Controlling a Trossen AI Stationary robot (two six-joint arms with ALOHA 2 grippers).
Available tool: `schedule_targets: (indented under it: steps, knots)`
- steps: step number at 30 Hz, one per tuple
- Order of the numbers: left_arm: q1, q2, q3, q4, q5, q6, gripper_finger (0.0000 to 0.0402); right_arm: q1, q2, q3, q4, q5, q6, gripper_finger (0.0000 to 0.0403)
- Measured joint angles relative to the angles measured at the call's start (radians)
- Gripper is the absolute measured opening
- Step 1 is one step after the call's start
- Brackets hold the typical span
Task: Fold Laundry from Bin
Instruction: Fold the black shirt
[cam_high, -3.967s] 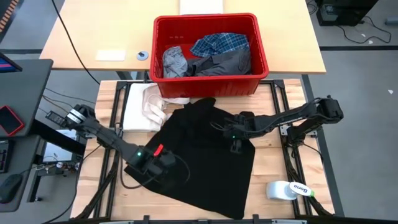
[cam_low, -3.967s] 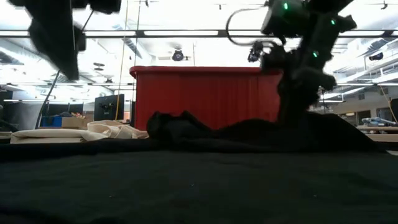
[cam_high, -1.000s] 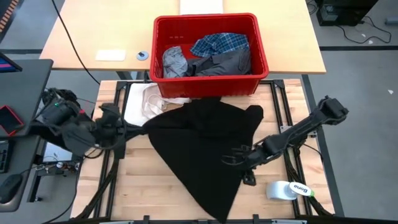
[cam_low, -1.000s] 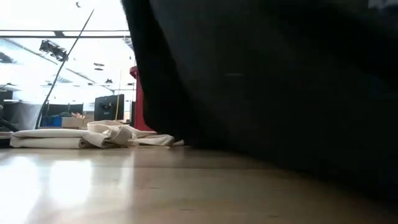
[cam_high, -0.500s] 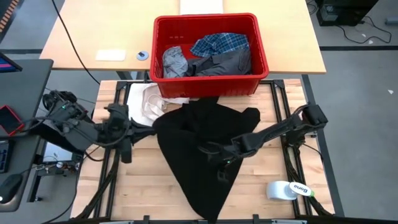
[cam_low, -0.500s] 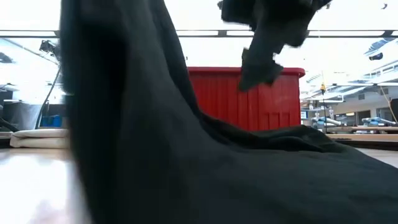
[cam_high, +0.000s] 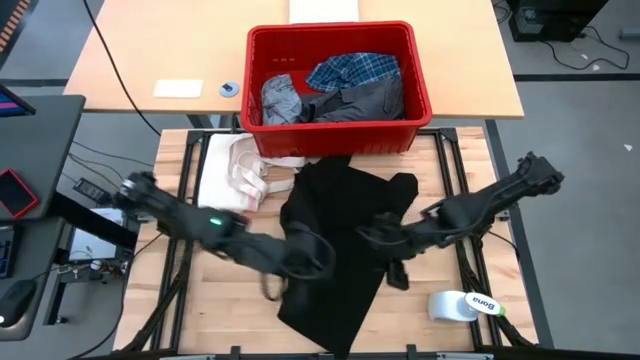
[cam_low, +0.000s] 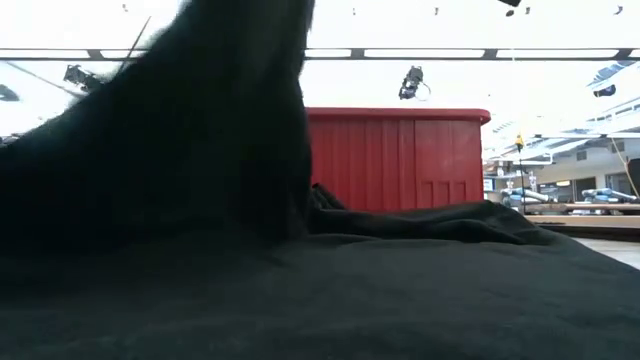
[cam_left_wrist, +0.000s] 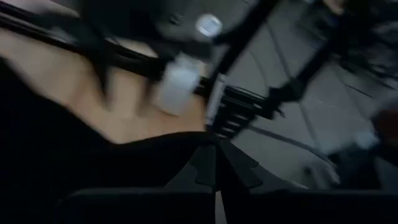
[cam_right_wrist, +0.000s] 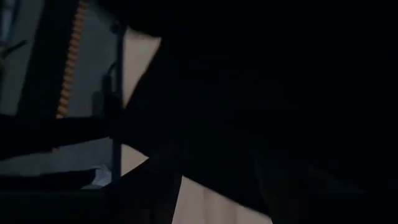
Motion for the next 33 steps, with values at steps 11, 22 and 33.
schedule_targets:
  steps: [11,22,33]
  knots:
    - [0.015,0.351,-0.001,0.145,0.461,-0.15,0.0009,0.102,-0.106,-0.002,-0.203,0.143,0.211,0.0203]
    - [-0.031,0.275,-0.001,0.186,0.616,-0.3,0.0009,0.216,-0.015,-0.116,-0.003,0.044,0.24,0.0203]
    - [-0.165,-0.09,0.001,-0.419,0.261,-0.403,0.0009,0.203,0.212,-0.224,0.624,0.068,0.173,0.0203]
